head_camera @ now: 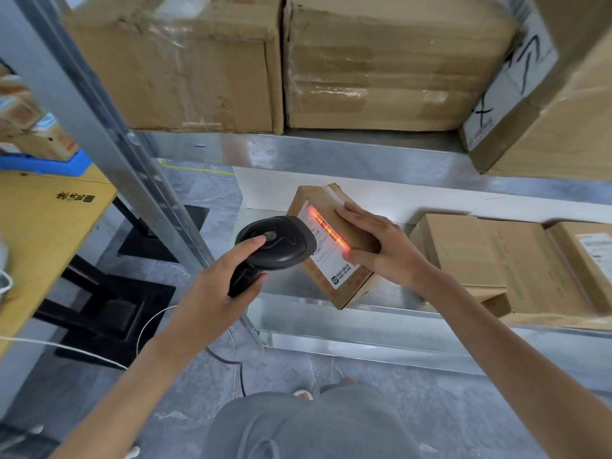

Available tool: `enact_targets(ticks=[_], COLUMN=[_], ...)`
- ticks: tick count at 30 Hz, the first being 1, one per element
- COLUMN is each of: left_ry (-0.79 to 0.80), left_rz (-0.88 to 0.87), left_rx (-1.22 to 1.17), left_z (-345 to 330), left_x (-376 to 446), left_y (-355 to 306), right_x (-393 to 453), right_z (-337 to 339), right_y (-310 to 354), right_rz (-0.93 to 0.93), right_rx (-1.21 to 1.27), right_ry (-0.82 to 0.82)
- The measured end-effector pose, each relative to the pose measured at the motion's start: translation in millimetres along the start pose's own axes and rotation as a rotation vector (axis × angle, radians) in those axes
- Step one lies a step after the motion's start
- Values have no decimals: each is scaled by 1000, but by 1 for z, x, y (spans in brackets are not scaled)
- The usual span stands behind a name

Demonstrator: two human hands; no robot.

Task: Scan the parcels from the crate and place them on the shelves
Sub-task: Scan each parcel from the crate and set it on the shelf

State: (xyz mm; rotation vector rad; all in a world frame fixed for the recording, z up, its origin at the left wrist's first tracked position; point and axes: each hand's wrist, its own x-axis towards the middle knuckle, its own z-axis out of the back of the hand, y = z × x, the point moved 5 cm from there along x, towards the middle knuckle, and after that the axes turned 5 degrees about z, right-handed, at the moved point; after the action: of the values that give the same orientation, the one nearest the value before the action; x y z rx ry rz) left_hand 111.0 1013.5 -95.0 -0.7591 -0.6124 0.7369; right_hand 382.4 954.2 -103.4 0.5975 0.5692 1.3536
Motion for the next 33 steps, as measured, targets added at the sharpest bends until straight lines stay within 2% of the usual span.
enact_targets(ticks=[17,33], left_ry=[-44,-29], left_rz=[-54,-68], left_rx=[18,39], left_z=[3,4], left_x=[-9,-9], left_y=[4,13], right_x=[-1,-10], right_z=[4,-7], right_y=[5,34], right_rz=[-16,74], right_rx=[38,35], right_ry=[-21,31])
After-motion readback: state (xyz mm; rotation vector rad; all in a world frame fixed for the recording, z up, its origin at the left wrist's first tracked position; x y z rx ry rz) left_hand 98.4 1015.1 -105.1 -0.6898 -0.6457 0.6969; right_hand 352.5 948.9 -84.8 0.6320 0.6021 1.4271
